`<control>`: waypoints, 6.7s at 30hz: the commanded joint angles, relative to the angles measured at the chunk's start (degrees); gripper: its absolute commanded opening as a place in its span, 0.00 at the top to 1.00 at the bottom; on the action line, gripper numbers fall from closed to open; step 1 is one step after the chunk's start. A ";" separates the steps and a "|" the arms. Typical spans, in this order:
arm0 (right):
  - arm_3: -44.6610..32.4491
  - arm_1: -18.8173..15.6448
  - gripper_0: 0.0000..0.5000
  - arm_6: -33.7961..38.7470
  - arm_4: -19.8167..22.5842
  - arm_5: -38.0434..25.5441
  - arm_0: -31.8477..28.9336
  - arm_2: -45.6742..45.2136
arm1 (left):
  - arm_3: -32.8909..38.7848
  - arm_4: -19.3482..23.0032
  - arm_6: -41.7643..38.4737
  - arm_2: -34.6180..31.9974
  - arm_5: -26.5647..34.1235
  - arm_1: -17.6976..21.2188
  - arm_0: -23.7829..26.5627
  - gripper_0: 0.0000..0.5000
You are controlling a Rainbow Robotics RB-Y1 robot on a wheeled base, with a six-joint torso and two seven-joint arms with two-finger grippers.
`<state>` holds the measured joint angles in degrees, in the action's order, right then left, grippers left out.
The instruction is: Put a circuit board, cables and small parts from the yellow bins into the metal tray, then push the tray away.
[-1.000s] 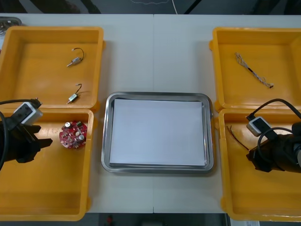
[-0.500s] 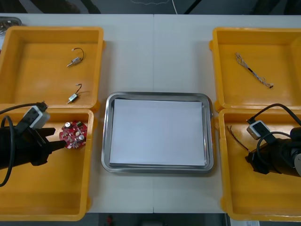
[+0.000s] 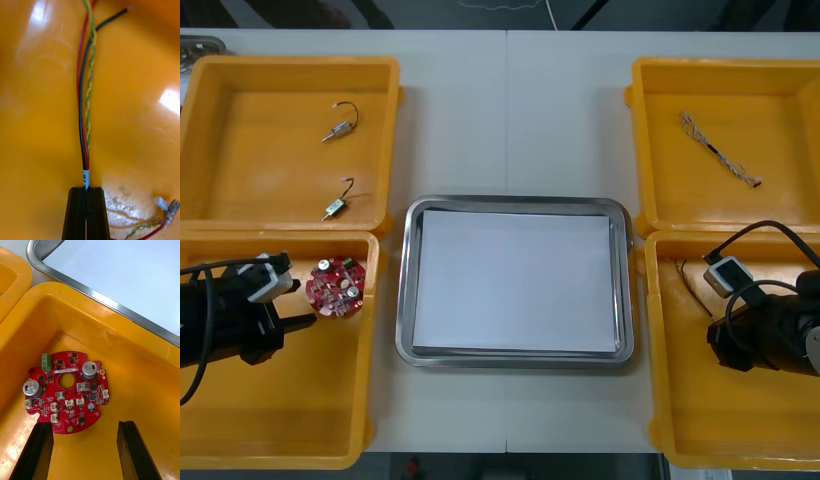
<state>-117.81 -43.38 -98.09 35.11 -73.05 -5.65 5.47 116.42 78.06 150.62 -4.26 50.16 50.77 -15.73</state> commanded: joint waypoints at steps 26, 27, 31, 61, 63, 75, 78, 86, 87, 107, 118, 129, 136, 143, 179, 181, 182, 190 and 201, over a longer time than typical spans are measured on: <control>-23.87 -1.71 1.00 1.23 19.91 -36.95 5.56 -30.79 | -5.41 1.39 -1.47 7.51 -2.26 2.32 9.67 0.00; -24.22 -1.80 1.00 1.32 20.00 -36.95 6.53 -30.79 | -5.59 1.39 -1.47 7.87 -2.26 2.32 10.02 0.00; -24.83 -2.24 1.00 1.58 20.35 -36.95 8.37 -30.79 | -6.11 1.30 -1.73 8.75 -2.26 2.32 10.81 0.00; -25.36 -8.74 1.00 3.69 23.07 -36.95 12.77 -22.17 | -8.66 -3.09 -5.60 16.30 -5.86 2.32 14.94 0.00; -25.36 -8.74 1.00 3.69 22.72 -36.95 12.77 -22.09 | -8.75 -3.27 -5.78 16.30 -5.86 2.32 15.03 0.00; -25.36 -8.74 1.00 3.52 23.25 -36.95 12.50 -21.91 | -8.93 -3.88 -6.48 16.30 -6.04 2.32 15.03 0.00; -25.36 -8.74 1.00 3.69 23.25 -36.95 12.50 -21.91 | -8.93 -4.59 -7.01 16.39 -5.95 2.32 15.03 0.00; -25.36 -8.74 1.00 3.69 23.07 -36.95 12.41 -21.91 | -9.01 -5.47 -8.24 16.66 -6.13 2.32 15.12 0.00; -25.36 -8.74 1.00 3.69 23.07 -36.95 12.41 -21.91 | -8.93 -5.55 -8.41 16.66 -6.39 2.32 15.12 0.00; -25.36 -8.74 1.00 3.60 23.34 -36.95 12.41 -21.91 | -9.28 -5.73 -9.12 16.74 -7.18 2.32 15.12 0.99; -25.36 -8.74 1.00 3.52 23.34 -36.95 12.41 -21.91 | -9.19 -5.11 -9.47 16.57 -7.18 2.58 15.03 1.00; -25.36 -8.65 1.00 3.60 23.69 -36.95 12.41 -21.91 | -8.22 -0.28 -9.29 14.37 -3.93 4.60 14.85 1.00; -25.36 -8.74 1.00 3.60 24.30 -36.95 12.41 -21.91 | -6.20 1.74 -9.47 8.75 0.73 4.60 12.39 1.00; -25.36 -8.74 1.00 3.60 24.92 -36.95 12.41 -21.91 | -4.27 2.18 -9.65 3.30 4.51 4.51 10.46 1.00; -25.36 -8.74 1.00 3.69 24.92 -36.95 12.33 -21.91 | -2.51 2.36 -9.73 4.17 6.44 4.43 10.02 0.00; -25.36 -8.65 1.00 3.69 24.92 -36.95 12.41 -21.91 | -2.42 1.57 -9.56 5.05 5.82 4.43 10.02 0.00; -25.36 -8.65 1.00 3.69 24.92 -36.95 12.41 -21.91 | -2.42 1.48 -9.47 5.32 5.65 4.43 10.11 0.00; -25.36 -8.65 1.00 3.69 25.01 -36.95 12.41 -21.91 | -2.51 -0.90 -9.73 10.15 2.40 4.43 11.42 0.00; -25.36 -8.65 1.00 3.69 24.92 -36.95 12.33 -21.91 | -2.69 -3.00 -10.44 12.88 2.05 4.43 13.27 0.00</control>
<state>-141.54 -50.12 -97.21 59.86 -109.80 5.91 -17.37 112.06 76.00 143.21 7.41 52.90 53.42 -4.24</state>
